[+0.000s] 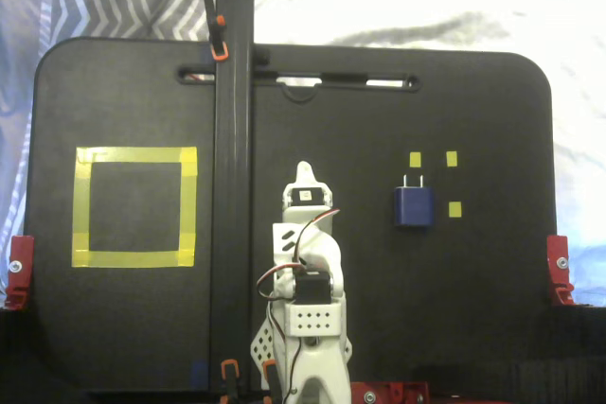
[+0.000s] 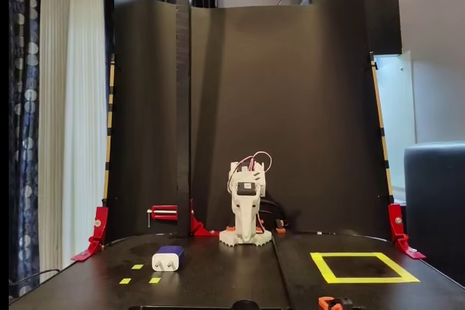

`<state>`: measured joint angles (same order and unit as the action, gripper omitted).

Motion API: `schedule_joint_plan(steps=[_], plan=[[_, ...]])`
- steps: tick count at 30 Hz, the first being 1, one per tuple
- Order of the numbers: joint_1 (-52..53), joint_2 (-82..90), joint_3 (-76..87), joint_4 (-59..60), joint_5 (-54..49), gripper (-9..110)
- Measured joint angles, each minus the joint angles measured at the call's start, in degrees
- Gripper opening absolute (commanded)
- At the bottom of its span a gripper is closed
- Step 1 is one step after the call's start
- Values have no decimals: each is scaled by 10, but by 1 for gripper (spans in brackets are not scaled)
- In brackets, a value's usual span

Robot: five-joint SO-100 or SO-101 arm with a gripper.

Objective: Grasp a block and put it in the designated area.

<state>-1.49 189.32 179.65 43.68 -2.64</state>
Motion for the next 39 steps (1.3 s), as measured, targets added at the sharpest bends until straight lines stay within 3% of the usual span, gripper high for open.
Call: schedule_joint_plan(steps=[14, 26, 39], plan=[[27, -35, -5, -55, 0, 0], [69, -221, -200, -61, -50, 0], [77, -387, -444, 99, -192, 0]])
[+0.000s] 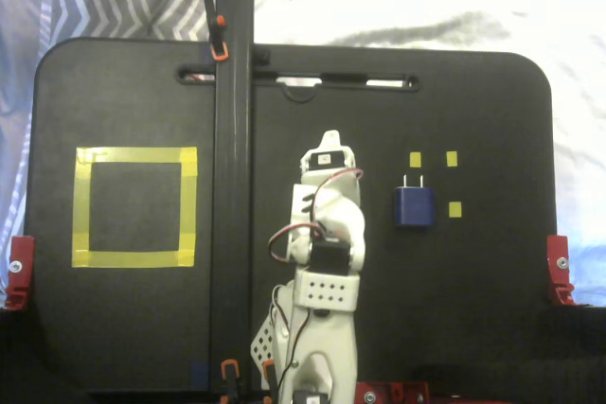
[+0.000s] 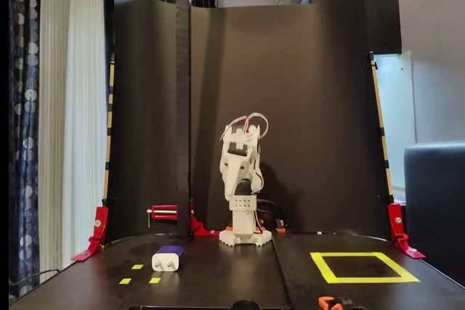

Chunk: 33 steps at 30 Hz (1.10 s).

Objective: Grasp a block and put it in the designated area.

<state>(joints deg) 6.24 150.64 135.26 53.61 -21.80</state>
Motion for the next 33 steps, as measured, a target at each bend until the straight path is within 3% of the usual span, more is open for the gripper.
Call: schedule_joint_plan(steps=[15, 26, 33], plan=[[40, -150, -71, 83, -465, 0], [154, -220, -104, 221, -831, 0], [232, -281, -180, 285, -959, 0]])
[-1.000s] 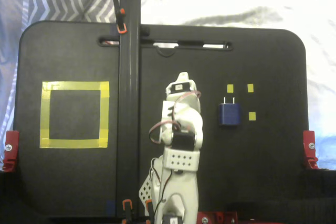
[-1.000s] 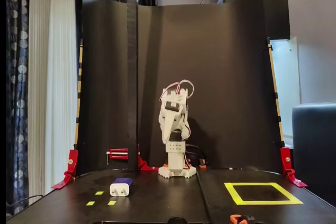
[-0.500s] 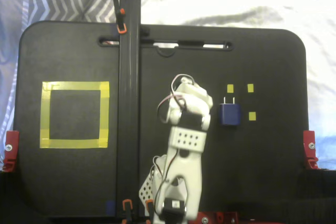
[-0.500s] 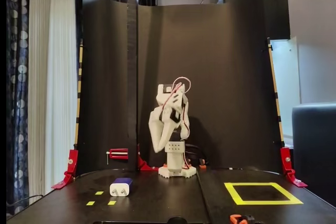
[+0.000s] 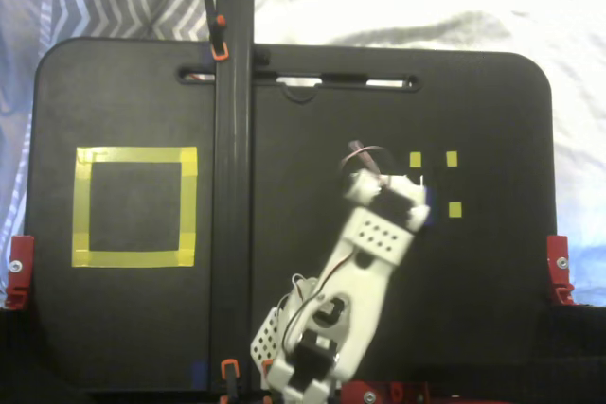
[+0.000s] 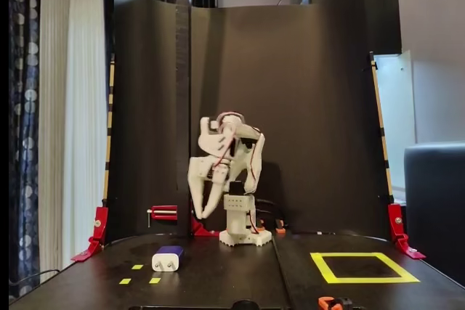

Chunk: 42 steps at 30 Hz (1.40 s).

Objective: Grasp a block and put it in the designated area.

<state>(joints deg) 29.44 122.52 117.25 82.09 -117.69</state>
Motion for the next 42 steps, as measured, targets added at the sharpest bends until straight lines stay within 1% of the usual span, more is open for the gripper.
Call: schedule_joint_plan(steps=[4, 12, 19, 30, 31, 33, 34, 35, 38, 40, 41, 42], plan=[[36, -40, -16, -9, -47, 0], [98, -112, -16, -77, -108, 0], [133, -171, -18, -134, -134, 0], [163, -221, -47, -165, -140, 0], [165, -221, -47, -167, -140, 3], [169, -221, -47, -170, -140, 3], [171, -221, -47, -171, -140, 5], [171, -221, -47, -171, -140, 9], [171, -224, -47, -171, -140, 26], [174, -225, -47, -171, -148, 33], [176, -225, -47, -171, -155, 34], [177, -225, -47, -171, -159, 38]])
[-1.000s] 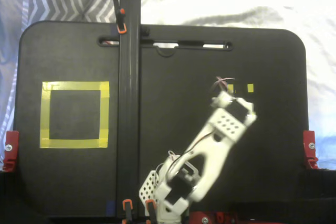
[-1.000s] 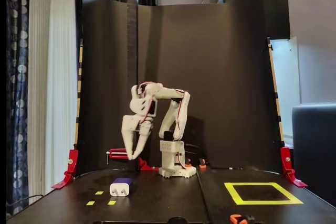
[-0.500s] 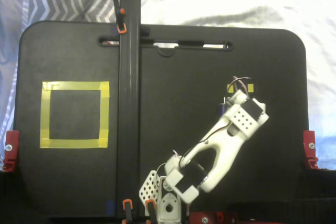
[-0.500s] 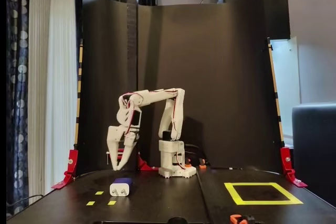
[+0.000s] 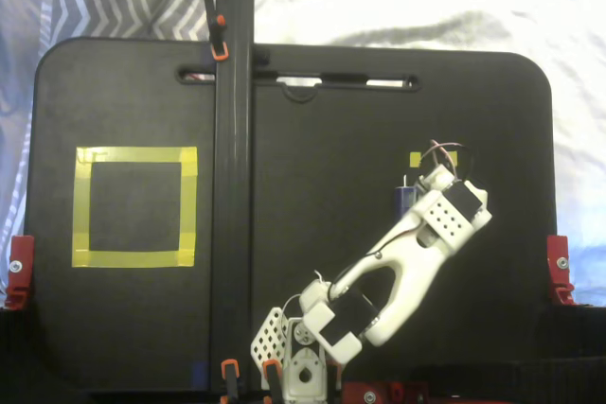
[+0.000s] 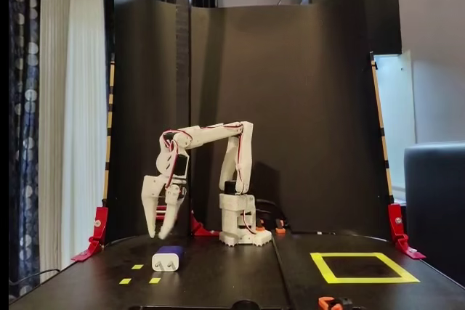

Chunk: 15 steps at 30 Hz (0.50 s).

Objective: Grasp a block and put it in the designated area.

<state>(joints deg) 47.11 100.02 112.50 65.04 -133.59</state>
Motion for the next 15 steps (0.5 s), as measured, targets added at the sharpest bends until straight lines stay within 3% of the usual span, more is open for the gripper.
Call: schedule_joint_plan(steps=[3, 15], plan=[[1, -6, 0, 0, -14, 44], [0, -48, 0, -27, -28, 44]])
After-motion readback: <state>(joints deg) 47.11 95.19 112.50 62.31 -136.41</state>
